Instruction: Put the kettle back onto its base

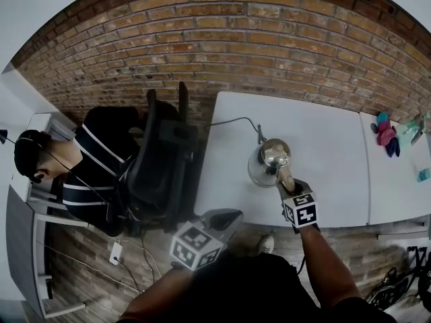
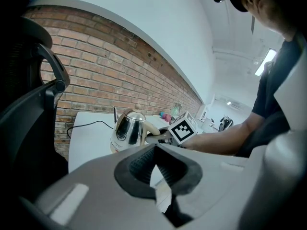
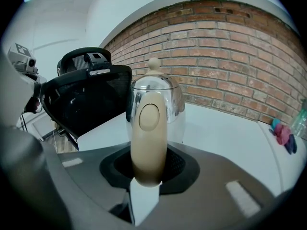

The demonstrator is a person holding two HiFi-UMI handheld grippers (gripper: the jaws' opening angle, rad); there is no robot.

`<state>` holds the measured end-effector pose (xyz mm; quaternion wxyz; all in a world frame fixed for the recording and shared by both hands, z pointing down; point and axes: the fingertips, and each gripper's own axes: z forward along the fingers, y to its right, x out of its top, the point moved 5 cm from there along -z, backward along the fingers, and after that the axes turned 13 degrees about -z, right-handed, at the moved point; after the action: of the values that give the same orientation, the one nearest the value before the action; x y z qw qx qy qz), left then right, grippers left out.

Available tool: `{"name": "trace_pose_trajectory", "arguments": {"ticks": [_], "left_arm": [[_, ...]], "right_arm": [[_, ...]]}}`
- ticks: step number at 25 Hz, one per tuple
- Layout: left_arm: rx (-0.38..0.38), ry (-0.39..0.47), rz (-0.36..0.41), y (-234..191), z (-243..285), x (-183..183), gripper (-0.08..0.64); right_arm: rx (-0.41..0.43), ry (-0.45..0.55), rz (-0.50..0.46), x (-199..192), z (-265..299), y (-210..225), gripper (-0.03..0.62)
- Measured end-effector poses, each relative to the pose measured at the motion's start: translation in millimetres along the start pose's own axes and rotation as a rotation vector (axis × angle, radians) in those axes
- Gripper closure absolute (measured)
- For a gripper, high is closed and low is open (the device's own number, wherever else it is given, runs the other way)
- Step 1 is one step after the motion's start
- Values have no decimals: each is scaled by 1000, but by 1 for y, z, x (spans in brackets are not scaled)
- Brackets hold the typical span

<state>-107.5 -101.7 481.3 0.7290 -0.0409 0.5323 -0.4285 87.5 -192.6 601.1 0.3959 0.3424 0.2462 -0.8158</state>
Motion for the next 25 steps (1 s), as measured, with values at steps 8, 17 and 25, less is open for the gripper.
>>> {"name": "trace_pose_trajectory", "arguments": {"ticks": [8, 17, 25], "left_arm": [[-7, 1, 4, 3, 2, 1, 558], [-19, -3, 8, 7, 5, 0, 559], [-24, -7, 11, 6, 3, -1, 558]], "right_arm": [[7, 0, -14, -2, 0, 0, 476], [2, -13, -18, -4, 1, 1, 476], [1, 2, -18, -5, 1, 1, 472]]}}
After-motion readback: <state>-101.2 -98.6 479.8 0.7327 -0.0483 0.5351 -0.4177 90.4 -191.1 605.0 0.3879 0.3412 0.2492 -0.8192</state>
